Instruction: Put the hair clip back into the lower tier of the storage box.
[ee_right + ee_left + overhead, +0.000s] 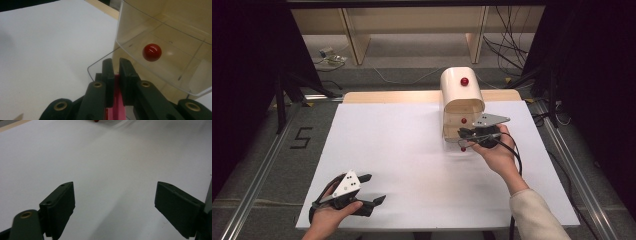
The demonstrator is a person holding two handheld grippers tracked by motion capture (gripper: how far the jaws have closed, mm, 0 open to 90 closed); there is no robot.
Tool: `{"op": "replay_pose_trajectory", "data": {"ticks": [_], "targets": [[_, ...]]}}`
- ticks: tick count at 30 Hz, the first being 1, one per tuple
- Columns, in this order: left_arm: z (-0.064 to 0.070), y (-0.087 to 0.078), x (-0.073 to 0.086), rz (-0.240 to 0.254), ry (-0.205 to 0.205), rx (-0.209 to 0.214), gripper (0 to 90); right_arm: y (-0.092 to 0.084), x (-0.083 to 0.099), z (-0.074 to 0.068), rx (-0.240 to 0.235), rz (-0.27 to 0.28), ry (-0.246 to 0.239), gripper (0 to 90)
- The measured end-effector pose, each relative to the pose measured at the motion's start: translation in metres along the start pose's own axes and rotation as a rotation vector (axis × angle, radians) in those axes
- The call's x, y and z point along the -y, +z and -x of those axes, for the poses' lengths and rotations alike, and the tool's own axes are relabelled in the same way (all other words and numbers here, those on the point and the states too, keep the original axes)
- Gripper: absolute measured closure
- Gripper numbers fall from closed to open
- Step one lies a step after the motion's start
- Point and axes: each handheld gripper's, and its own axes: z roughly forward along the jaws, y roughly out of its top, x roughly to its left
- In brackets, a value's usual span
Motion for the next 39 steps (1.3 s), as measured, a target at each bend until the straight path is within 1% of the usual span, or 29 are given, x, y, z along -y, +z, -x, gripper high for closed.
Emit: {"op": "replay_pose_trajectory", "data": {"ticks": [22, 30, 39], "targets": [[0.0001, 0.0001, 0.0, 0.0, 0.0, 0.001, 16.5, 0.0047, -0.0047, 0.0069, 0.01, -0.03, -0.023, 84.0], [0.0003, -0.0002, 0.0, 0.0, -0.003, 0.003, 16.4, 0.0057, -0.0072, 0.0084, 0.011, -0.028, -0.037, 83.9], [-0.0001, 0.0002, 0.0002, 0.001, 0.0, 0.002, 16.5, 0.0078, -0.007, 0.0099, 0.014, -0.038, -0.037, 84.0]]}}
